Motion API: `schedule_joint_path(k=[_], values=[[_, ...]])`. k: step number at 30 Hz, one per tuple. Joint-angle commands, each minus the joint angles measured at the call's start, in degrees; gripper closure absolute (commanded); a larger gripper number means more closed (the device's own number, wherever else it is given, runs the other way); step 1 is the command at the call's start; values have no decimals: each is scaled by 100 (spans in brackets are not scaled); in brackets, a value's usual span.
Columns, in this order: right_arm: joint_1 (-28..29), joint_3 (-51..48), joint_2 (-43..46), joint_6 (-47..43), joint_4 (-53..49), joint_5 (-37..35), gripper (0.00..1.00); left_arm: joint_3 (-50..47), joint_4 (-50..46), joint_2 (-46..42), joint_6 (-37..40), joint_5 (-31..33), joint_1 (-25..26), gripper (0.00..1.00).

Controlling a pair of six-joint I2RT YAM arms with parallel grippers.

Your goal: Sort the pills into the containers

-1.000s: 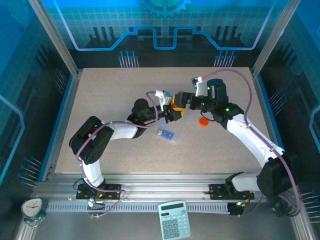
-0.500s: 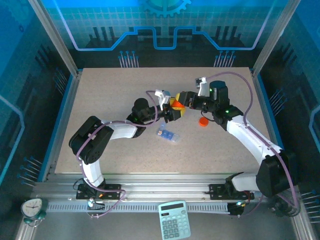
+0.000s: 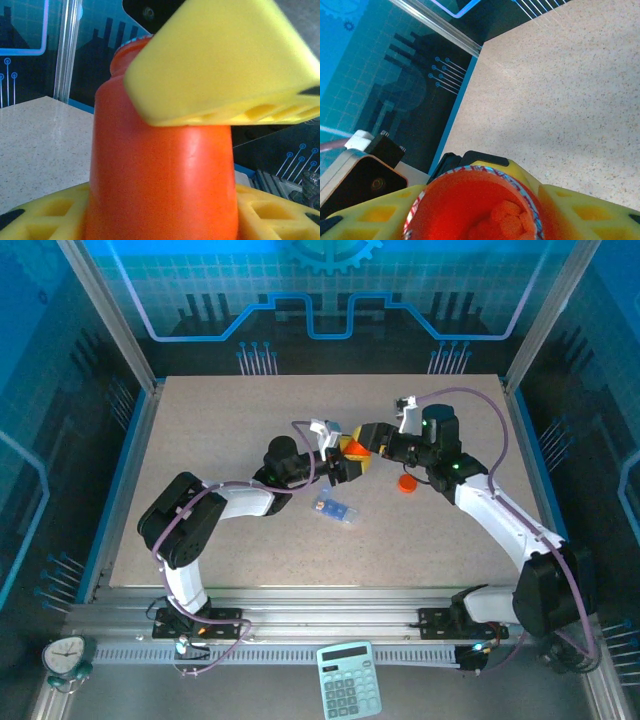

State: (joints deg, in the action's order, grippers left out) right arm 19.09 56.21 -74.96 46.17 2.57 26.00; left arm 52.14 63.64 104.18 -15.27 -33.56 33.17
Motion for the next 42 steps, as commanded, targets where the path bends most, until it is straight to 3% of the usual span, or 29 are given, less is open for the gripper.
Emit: schedule_joint_path(k=[1, 5, 11, 16, 29, 42], values=[[-179, 95, 305, 99, -9, 19, 25, 76, 350, -213, 59, -225, 19, 82], [-464, 145, 606, -54, -295, 76, 15, 70, 251, -265, 89, -263, 12, 83], [-1139, 24, 1195, -486, -1114, 47, 12, 38, 159, -345, 145, -333, -30, 84], [-1675, -252, 1175, -795, -1742, -111, 12, -32, 116, -424, 178, -447, -113, 84], [-1688, 616, -730, -2429, -3548, -1727, 15, -178, -312, -762, 477, -612, -218, 84], [-1083, 1745, -2478, -2892, -4374, -2702, 14, -252, -378, -803, 551, -660, -265, 84]])
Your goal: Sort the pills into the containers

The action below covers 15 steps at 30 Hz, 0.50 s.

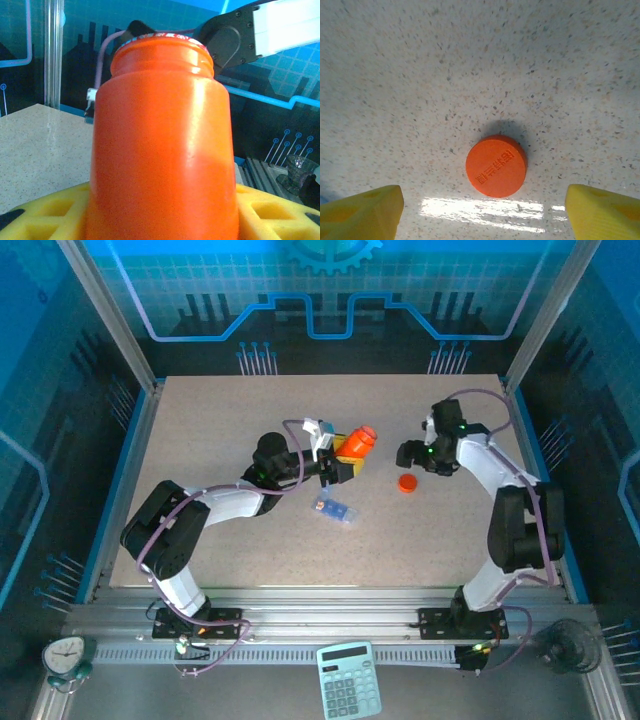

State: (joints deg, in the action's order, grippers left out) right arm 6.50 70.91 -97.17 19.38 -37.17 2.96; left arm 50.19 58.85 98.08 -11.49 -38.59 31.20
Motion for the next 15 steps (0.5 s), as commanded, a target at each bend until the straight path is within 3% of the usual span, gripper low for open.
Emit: schedule_joint_path(k=[1, 15], values=[[228, 359, -399, -237, -442, -437, 14, -62, 100, -198, 176, -157, -66, 84], [455, 484, -1173, -329, -436, -698, 16, -142, 223, -133, 116, -168, -120, 84]])
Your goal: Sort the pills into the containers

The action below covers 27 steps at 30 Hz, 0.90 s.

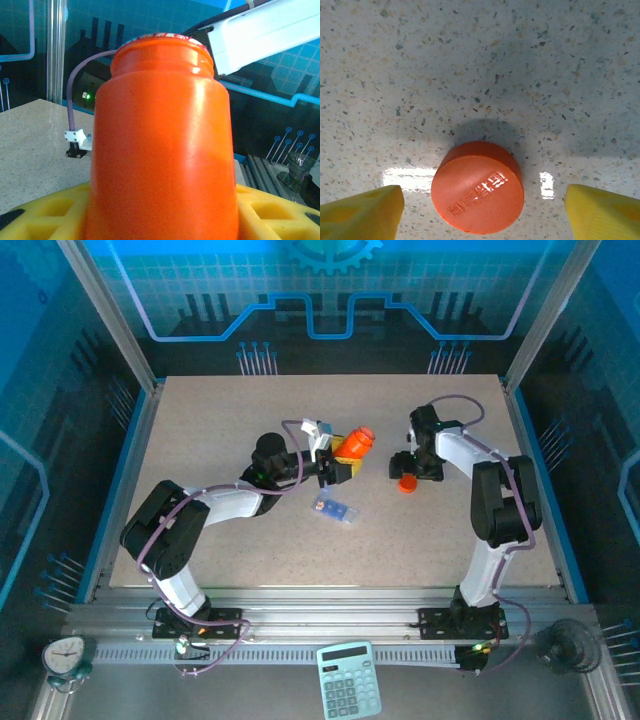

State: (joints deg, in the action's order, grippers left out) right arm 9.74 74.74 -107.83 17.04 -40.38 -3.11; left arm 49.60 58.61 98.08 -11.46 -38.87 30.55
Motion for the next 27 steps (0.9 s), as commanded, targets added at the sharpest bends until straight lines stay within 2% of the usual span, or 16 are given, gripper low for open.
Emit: schedule_joint_path(k=[1, 14, 20, 27], values=[[156, 84, -127, -95, -104, -93, 17, -83, 258, -128, 108, -134, -56, 84], [252, -63, -312, -104, 3, -141, 27, -64, 287, -80, 62, -128, -64, 84], [261, -113, -342, -122, 30, -175, 37, -65, 311, -79, 28, -120, -62, 84], [284, -188, -371, -157, 48, -251, 39, -69, 322, -79, -3, -112, -59, 84]])
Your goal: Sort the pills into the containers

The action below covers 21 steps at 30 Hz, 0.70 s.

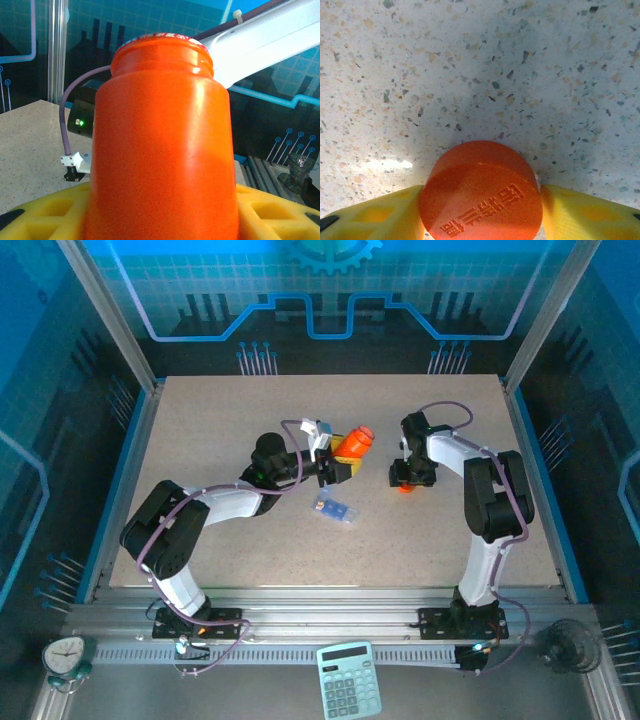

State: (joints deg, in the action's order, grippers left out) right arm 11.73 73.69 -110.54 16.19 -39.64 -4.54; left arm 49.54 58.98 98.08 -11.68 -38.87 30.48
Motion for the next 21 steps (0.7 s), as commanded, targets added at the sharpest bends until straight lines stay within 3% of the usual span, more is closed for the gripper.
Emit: schedule_joint_path(k=[1, 11, 21], values=[[89, -100, -95, -72, -22, -117, 40, -60, 276, -79, 18, -112, -47, 84], [84, -93, 503, -63, -79, 74, 56, -76, 182, -106, 53, -120, -59, 84], [-238, 217, 1455, 112, -150, 1684, 57, 79, -333, -73, 377, -274, -85, 84]])
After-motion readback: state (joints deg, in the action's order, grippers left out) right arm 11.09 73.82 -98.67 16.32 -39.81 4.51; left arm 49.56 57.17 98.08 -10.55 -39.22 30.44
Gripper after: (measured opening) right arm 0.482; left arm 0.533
